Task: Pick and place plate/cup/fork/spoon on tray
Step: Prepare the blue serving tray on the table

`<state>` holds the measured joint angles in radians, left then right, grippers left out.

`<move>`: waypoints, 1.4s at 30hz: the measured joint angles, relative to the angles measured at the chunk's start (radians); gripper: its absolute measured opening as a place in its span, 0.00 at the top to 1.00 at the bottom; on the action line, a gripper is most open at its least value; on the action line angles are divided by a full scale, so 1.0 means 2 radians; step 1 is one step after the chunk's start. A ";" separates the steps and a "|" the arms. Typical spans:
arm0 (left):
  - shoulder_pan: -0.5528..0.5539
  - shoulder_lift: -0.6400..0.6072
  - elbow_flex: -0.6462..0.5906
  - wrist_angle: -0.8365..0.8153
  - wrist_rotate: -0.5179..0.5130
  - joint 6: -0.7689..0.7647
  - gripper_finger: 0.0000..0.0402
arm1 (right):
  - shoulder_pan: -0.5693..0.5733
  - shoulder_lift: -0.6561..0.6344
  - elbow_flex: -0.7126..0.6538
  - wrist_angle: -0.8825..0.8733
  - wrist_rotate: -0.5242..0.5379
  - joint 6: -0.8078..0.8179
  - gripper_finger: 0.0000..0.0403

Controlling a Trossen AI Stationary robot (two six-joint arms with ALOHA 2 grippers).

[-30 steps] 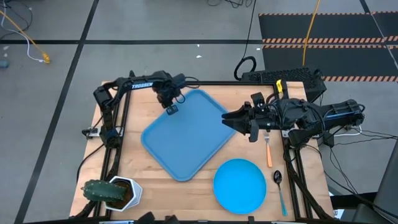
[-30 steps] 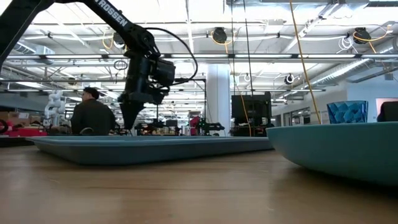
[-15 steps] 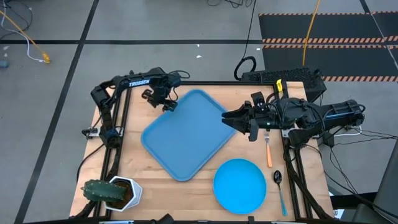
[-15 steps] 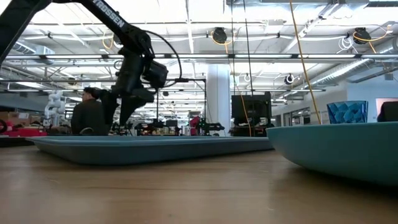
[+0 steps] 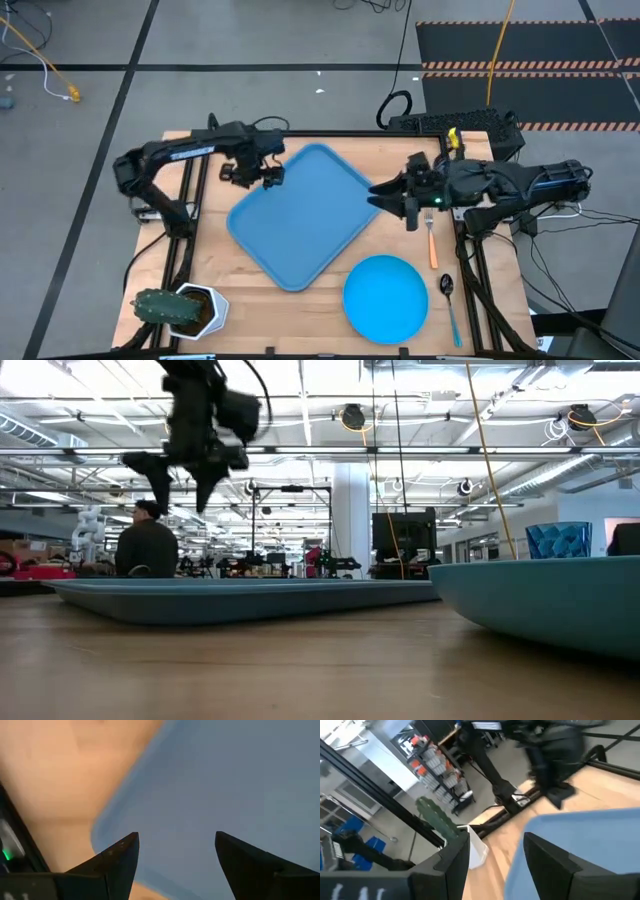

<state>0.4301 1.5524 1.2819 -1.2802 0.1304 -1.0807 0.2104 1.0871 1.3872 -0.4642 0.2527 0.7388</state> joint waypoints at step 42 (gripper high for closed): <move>-0.410 -0.025 -0.172 0.195 -0.089 -0.642 0.34 | 0.000 -0.155 0.000 -0.088 -0.049 -0.020 0.55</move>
<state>-0.3897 1.5033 0.9382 -0.8903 -0.0473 -2.3656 0.2104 0.7773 1.3872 -0.6411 0.1547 0.6993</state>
